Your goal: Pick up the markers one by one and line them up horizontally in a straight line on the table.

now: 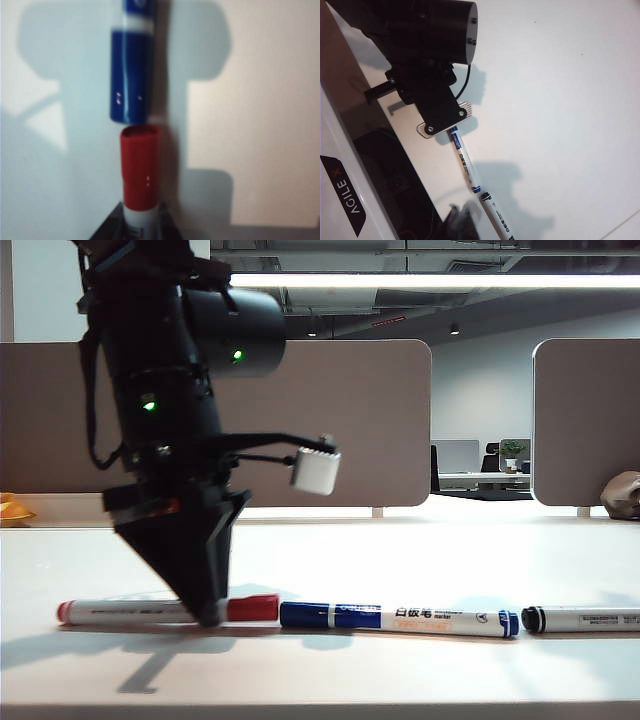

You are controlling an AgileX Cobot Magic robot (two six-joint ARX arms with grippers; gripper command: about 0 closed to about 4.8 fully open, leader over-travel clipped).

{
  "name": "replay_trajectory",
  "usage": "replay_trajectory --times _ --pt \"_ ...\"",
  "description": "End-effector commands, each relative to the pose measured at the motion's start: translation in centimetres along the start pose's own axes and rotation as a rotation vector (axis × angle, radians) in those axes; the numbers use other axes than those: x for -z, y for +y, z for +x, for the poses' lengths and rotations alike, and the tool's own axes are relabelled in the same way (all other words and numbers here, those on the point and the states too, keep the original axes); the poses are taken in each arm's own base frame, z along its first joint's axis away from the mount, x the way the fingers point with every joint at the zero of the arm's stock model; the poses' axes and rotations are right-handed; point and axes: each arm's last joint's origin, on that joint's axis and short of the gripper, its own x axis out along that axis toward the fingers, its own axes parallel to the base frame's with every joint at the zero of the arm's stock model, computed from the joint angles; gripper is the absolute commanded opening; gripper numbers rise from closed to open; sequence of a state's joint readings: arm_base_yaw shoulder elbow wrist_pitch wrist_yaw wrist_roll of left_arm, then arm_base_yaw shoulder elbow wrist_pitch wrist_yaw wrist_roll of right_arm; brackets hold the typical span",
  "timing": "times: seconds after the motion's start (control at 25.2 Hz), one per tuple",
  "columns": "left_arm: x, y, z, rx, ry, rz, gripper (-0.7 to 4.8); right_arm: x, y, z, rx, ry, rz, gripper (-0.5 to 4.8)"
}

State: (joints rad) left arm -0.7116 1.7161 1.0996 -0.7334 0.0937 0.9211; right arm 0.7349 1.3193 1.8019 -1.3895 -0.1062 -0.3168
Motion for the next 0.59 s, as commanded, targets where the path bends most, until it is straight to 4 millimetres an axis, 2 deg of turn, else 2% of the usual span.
replay_trajectory --times 0.04,0.59 --pt "-0.37 0.35 -0.42 -0.023 -0.028 -0.012 0.8 0.0 0.06 -0.22 -0.002 -0.011 -0.004 -0.06" --pt "-0.13 0.07 0.26 0.034 -0.003 -0.018 0.85 0.0 0.06 -0.21 -0.002 -0.011 -0.004 -0.06"
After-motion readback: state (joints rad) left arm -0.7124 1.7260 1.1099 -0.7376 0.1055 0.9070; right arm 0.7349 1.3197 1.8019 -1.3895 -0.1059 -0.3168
